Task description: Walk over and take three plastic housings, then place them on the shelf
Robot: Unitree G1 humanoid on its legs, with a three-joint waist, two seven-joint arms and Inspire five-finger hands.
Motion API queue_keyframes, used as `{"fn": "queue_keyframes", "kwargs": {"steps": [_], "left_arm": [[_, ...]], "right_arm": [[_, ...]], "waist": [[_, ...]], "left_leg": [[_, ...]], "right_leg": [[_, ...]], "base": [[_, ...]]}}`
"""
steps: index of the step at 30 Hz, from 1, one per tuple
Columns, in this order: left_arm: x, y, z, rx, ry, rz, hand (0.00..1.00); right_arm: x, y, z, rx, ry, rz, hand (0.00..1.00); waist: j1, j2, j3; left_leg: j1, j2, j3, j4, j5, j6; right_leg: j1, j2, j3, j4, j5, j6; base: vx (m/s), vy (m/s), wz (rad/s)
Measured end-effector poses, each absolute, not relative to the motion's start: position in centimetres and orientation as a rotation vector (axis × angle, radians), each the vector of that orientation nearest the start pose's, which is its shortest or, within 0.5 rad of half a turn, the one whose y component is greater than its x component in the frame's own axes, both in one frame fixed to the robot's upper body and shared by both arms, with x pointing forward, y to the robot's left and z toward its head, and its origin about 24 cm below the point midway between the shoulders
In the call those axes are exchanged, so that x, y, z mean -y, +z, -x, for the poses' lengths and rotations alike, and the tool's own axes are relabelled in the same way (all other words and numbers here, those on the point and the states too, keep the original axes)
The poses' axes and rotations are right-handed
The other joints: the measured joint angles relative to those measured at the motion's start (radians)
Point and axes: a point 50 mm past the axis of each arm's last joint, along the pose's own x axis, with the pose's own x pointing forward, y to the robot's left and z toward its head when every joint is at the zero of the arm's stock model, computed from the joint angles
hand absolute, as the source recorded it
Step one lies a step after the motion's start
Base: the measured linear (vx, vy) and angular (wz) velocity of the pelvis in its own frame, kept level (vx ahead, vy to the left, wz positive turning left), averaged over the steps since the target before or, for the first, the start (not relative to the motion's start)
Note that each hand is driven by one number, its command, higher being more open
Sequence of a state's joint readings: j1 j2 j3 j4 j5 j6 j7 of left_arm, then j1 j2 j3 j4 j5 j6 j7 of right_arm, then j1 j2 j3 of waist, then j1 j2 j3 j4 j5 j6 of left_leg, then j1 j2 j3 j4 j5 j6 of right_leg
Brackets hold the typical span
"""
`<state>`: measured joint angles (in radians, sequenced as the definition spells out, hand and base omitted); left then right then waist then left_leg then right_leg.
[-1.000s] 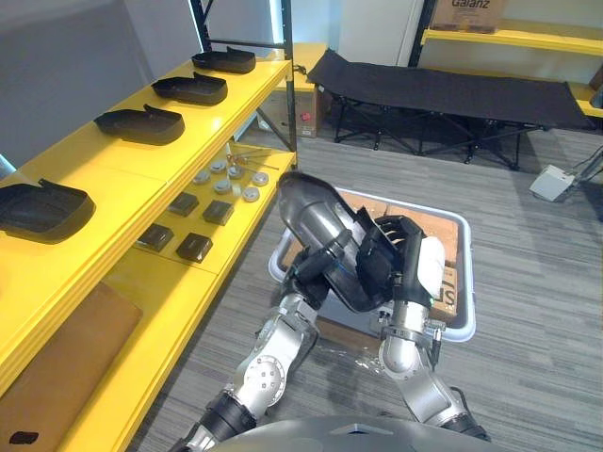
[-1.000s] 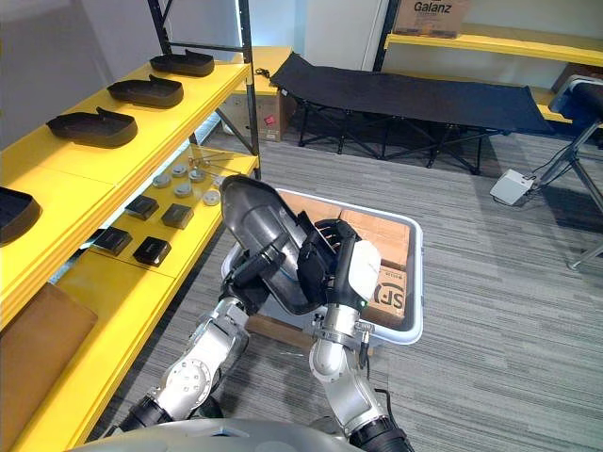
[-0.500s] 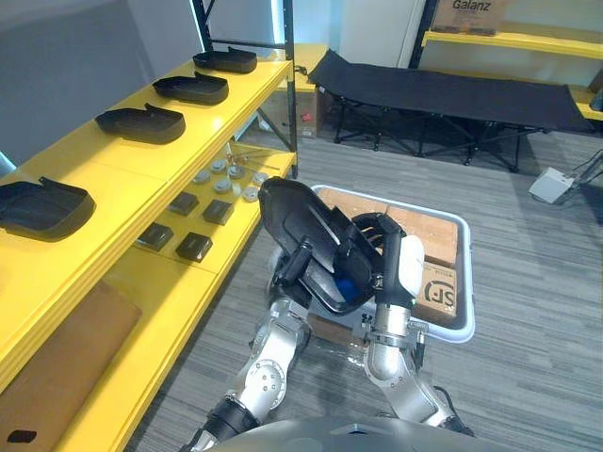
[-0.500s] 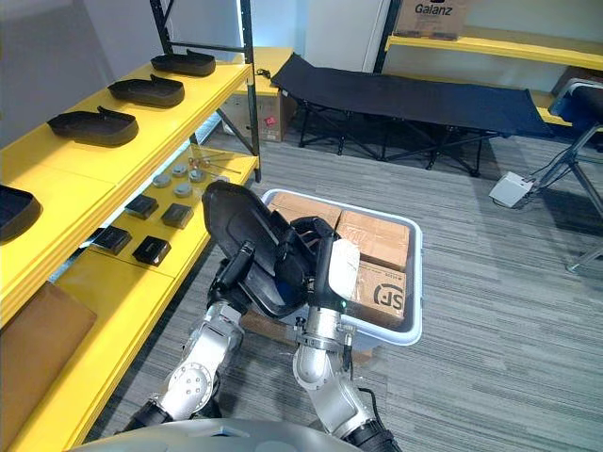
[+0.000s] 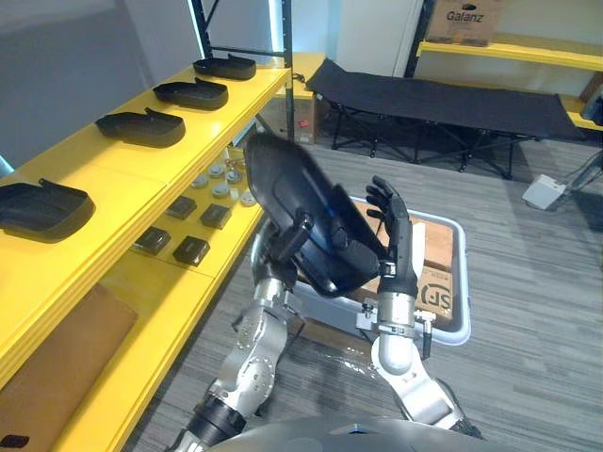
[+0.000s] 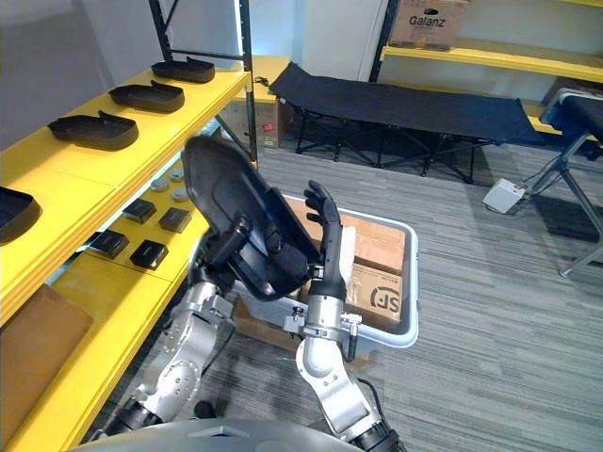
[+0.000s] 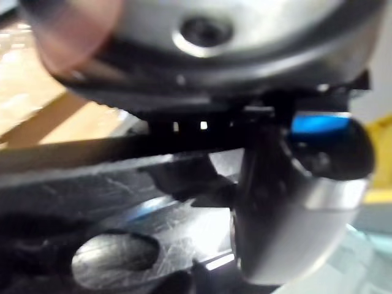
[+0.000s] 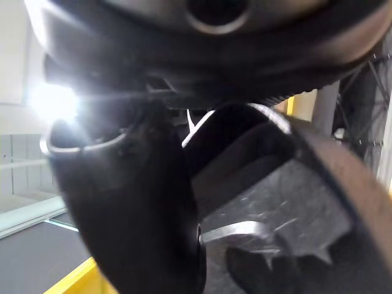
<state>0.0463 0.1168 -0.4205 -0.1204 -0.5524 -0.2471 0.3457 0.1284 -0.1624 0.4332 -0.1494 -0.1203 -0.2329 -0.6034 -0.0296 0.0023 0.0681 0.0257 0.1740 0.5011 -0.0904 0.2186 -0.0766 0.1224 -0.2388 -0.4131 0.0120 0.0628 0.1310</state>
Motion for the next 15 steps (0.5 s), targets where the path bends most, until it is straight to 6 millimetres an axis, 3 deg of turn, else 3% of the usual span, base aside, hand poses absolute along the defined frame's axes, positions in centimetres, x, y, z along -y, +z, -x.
{"fn": "queue_keyframes", "kwargs": {"steps": [4, 9, 12, 15], "left_arm": [[-13.1, 8.6, -22.3, 0.302, 0.185, 0.158, 0.0], [-18.6, 8.0, -20.5, 0.328, 0.527, -0.116, 0.0], [-21.9, 7.6, -18.9, 0.315, 0.71, -0.289, 0.0], [-24.6, 7.7, -17.7, 0.313, 0.833, -0.332, 0.0]], "right_arm": [[12.4, 7.9, -21.4, 0.32, -0.135, -0.017, 1.0], [15.2, 10.2, -21.1, 0.405, -0.108, -0.177, 1.0], [17.0, 10.2, -20.5, 0.42, -0.058, -0.336, 1.0], [18.4, 9.3, -19.5, 0.392, -0.042, -0.424, 1.0]], "waist": [[0.002, 0.01, -0.006], [0.0, 0.025, -0.01], [0.002, 0.023, -0.01], [0.004, 0.027, -0.007]], "left_leg": [[-0.001, -0.005, -0.03, 0.0, -0.002, 0.003], [-0.019, -0.007, -0.047, 0.0, -0.004, 0.003], [-0.023, -0.009, -0.05, 0.0, -0.003, 0.003], [-0.042, -0.014, -0.065, 0.0, -0.003, 0.003]], "right_leg": [[0.022, 0.0, -0.028, -0.007, -0.008, 0.006], [0.024, 0.001, -0.054, -0.015, -0.008, 0.007], [0.027, 0.0, -0.06, -0.02, -0.008, 0.007], [0.025, -0.001, -0.079, -0.025, -0.008, 0.007]], "base": [[-0.02, 0.02, 0.2], [-0.02, 0.026, 0.15], [0.01, 0.026, 0.06], [0.02, 0.029, 0.17]]}}
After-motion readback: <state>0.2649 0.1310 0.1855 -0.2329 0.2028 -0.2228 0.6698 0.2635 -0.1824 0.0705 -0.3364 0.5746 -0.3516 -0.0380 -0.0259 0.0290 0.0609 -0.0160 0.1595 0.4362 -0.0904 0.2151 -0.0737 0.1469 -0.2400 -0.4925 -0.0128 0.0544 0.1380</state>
